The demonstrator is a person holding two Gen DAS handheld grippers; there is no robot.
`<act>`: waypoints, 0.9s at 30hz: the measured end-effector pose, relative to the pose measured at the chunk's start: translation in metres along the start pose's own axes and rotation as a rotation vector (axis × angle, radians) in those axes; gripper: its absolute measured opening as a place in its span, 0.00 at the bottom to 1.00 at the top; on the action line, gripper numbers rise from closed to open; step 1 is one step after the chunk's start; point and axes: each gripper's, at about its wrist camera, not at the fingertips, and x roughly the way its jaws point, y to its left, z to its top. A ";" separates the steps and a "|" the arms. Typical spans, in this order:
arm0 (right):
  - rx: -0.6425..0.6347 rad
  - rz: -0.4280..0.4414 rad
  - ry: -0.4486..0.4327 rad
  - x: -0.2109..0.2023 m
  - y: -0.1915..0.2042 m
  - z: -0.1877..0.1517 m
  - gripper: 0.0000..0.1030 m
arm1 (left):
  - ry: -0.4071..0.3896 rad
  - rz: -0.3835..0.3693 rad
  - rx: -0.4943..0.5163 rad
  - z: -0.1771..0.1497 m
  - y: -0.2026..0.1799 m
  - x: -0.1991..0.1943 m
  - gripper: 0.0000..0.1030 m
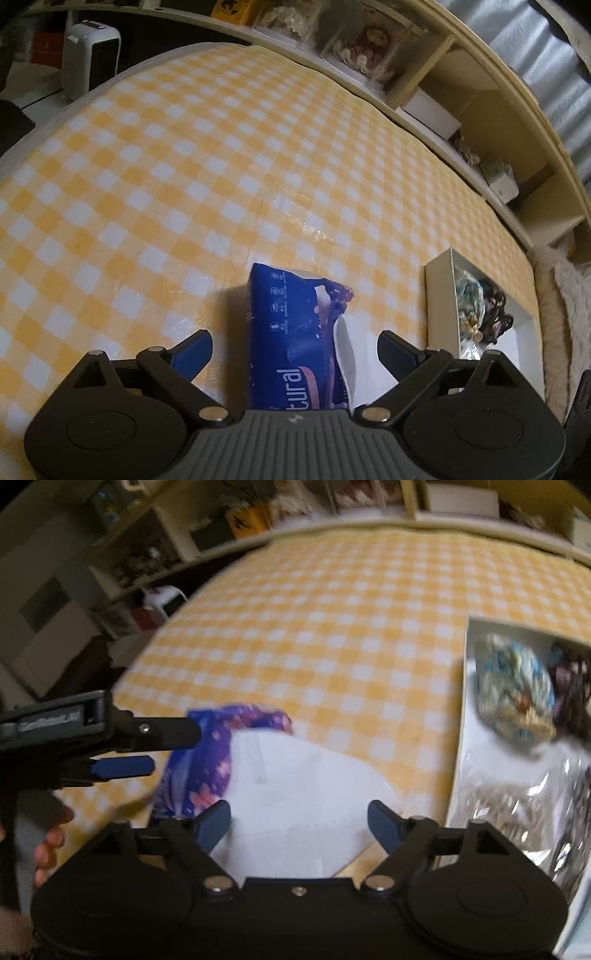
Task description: Organize soft objects
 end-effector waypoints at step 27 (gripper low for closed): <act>-0.507 -0.095 -0.014 0.007 0.033 -0.008 0.79 | -0.036 0.110 0.164 -0.005 -0.019 0.015 0.93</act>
